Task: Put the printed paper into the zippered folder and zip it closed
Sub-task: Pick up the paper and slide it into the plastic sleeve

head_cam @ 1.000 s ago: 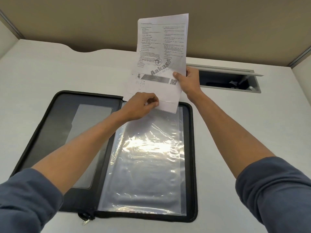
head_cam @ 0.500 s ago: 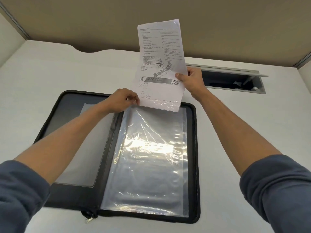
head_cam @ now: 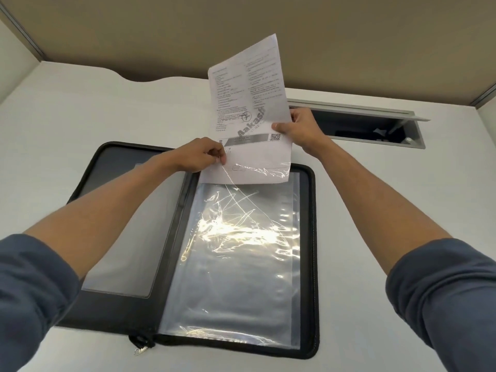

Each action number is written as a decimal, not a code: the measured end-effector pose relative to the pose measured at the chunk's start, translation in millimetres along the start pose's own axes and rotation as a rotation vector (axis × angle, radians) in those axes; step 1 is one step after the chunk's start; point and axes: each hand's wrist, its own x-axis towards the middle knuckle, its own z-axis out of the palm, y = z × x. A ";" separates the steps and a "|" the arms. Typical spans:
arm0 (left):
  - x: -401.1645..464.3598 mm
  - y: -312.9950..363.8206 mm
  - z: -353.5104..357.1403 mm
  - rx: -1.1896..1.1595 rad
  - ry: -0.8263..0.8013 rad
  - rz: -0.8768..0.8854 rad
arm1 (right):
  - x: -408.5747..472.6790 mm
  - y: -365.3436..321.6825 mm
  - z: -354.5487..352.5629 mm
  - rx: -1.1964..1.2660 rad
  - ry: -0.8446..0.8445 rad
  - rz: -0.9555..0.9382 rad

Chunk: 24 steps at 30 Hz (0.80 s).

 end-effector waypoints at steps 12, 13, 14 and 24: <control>48.4 -12.7 9.5 -0.832 0.466 -0.386 | -24.9 23.1 4.2 0.055 -0.018 0.144; 52.4 -11.7 7.5 -0.907 0.451 -0.384 | -27.1 24.7 4.2 0.060 -0.026 0.146; 55.7 -10.3 5.2 -0.965 0.444 -0.387 | -29.5 25.9 4.3 0.069 -0.033 0.148; 64.1 -11.5 11.5 -0.676 0.460 -0.360 | -44.0 41.0 4.3 0.038 -0.107 0.187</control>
